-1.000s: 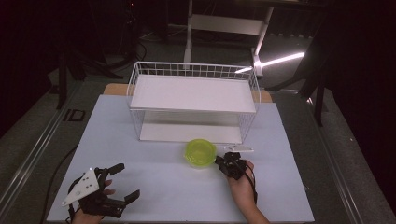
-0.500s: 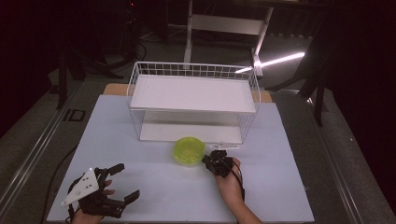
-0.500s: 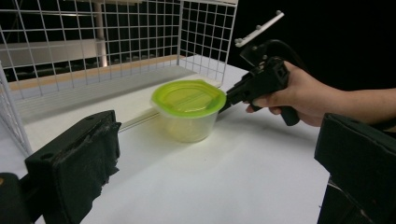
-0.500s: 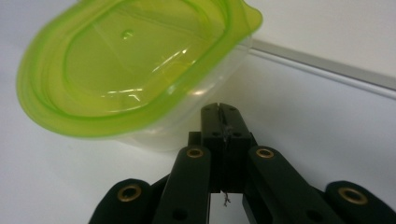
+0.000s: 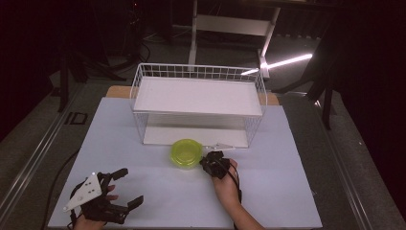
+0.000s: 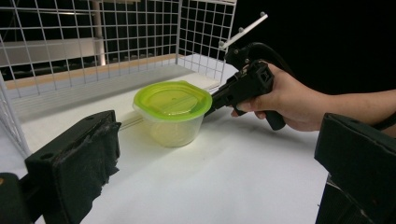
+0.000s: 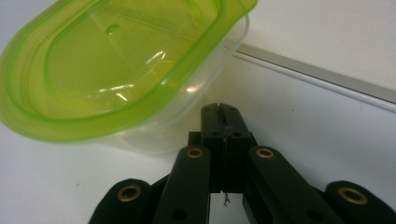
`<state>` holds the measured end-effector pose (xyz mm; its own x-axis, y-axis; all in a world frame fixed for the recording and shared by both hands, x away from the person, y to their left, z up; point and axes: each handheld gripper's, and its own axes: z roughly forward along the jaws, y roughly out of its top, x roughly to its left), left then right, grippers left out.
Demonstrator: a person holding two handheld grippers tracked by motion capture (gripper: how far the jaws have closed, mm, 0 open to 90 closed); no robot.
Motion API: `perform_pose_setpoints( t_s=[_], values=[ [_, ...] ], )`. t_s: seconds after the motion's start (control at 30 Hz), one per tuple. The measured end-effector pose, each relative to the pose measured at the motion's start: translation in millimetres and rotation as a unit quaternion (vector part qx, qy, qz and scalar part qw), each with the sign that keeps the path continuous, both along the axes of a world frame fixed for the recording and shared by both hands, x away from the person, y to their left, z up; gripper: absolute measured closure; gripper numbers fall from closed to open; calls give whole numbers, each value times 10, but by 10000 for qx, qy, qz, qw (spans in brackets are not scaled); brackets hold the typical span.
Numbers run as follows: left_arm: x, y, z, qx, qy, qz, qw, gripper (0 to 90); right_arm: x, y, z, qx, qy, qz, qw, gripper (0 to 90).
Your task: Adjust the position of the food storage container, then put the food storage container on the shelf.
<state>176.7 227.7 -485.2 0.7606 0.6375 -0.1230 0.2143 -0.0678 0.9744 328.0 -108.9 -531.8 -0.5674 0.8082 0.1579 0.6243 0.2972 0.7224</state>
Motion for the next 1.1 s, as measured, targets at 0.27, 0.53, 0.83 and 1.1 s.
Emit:
perform_pose_setpoints(
  t_s=[0.27, 0.53, 0.83, 1.1],
  values=[
    [13, -14, -8, 52, 25, -43, 10000, 9, -121, -154, 94, 8, -169, 44, 9998, 802],
    [19, -33, -30, 69, 88, -80, 9999, 9, -435, -407, 280, 148, -556, 241, 9981, 461],
    [37, -61, -51, 89, 155, -158, 9997, 9, -668, -457, 405, 382, -980, 579, 9928, 128],
    [87, -92, 22, 192, 122, -303, 9993, 9, -721, -462, 557, 413, -1250, 899, 9872, 157]
  ],
)
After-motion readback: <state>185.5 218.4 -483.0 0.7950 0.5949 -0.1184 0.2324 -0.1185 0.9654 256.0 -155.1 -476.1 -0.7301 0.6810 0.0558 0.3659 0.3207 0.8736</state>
